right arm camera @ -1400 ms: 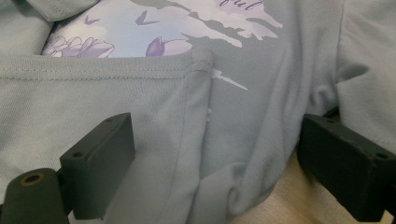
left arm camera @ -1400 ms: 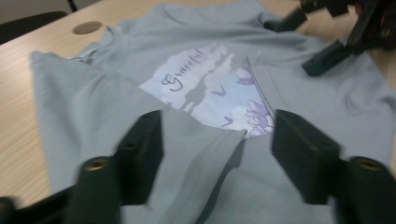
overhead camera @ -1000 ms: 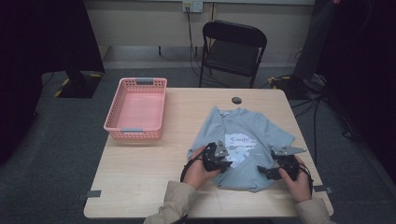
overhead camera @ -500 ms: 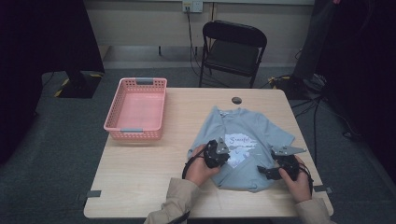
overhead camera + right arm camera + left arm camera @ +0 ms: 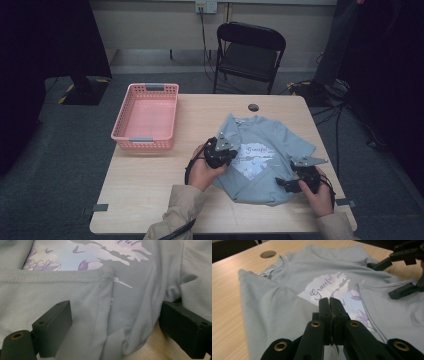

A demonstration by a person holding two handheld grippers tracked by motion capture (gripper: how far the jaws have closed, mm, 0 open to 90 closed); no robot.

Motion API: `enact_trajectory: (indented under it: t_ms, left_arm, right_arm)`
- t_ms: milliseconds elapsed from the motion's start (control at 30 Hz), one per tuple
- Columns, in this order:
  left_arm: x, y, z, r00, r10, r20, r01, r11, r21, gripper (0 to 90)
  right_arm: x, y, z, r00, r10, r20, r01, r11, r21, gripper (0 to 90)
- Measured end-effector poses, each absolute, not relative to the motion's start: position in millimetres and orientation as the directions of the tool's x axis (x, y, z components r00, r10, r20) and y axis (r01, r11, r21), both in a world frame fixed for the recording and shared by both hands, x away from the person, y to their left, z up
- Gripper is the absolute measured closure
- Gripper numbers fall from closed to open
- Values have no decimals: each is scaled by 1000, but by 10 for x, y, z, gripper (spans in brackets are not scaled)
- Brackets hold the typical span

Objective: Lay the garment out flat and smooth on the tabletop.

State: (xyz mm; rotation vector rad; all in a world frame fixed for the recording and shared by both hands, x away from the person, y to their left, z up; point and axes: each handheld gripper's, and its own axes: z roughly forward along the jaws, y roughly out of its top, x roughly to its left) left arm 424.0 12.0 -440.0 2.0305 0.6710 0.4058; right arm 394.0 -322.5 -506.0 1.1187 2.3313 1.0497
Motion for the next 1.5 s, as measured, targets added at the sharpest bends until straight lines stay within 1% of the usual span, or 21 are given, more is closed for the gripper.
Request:
enact_trajectory:
  t_ms: [200,300,600,900,1500]
  left_arm:
    - [4294,223,-4330,771,636,10,312,-392,865,892]
    - [4325,286,-4291,756,654,-11,323,-360,875,892]
    - [4388,443,-4196,728,686,6,311,-338,888,891]
    - [4461,613,-4152,688,726,-4,321,-299,899,891]
    - [4492,791,-4101,641,767,24,320,-296,900,891]
  right_arm:
    - [3940,-3225,-5060,-628,779,5,520,414,747,103]
    - [3940,-3225,-5060,-628,779,5,520,414,747,103]
    - [3940,-3225,-5060,-628,779,5,520,414,747,103]
    - [3940,-3225,-5060,-627,779,5,520,414,747,103]
    - [3940,-3225,-5060,-627,779,5,520,414,747,103]
